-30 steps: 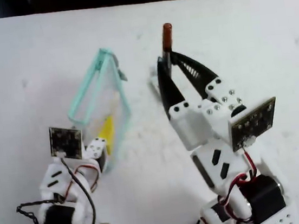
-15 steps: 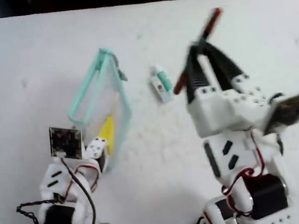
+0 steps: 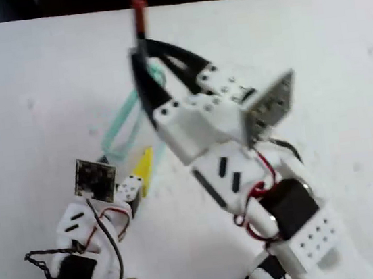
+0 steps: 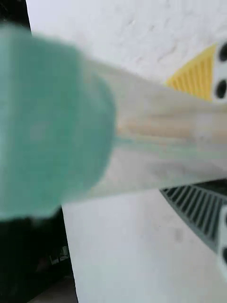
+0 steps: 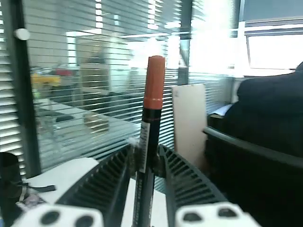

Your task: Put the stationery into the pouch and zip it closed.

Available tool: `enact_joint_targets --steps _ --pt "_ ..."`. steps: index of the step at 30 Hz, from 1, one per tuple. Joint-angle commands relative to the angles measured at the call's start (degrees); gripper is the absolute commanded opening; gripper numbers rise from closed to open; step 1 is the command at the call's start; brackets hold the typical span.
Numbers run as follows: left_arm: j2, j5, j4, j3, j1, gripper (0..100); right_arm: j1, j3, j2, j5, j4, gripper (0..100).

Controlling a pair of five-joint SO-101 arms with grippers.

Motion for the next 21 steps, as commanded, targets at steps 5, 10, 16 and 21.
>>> enact_joint_targets --steps 5,10,16,21 --pt "0.13 -0.70 -1.05 -0.79 0.92 19 -3.56 -4.48 7.16 0.88 0.31 1.6" --pt "0.13 -0.62 -1.05 -0.79 0.92 19 -3.82 -0.53 6.11 0.88 5.41 1.6" --pt "0.13 2.55 -1.05 -1.23 0.84 19 -3.82 6.42 1.63 0.88 5.67 1.6" --pt "0.13 3.34 -1.14 -1.32 1.27 19 -1.71 8.97 1.36 0.88 5.76 1.6"
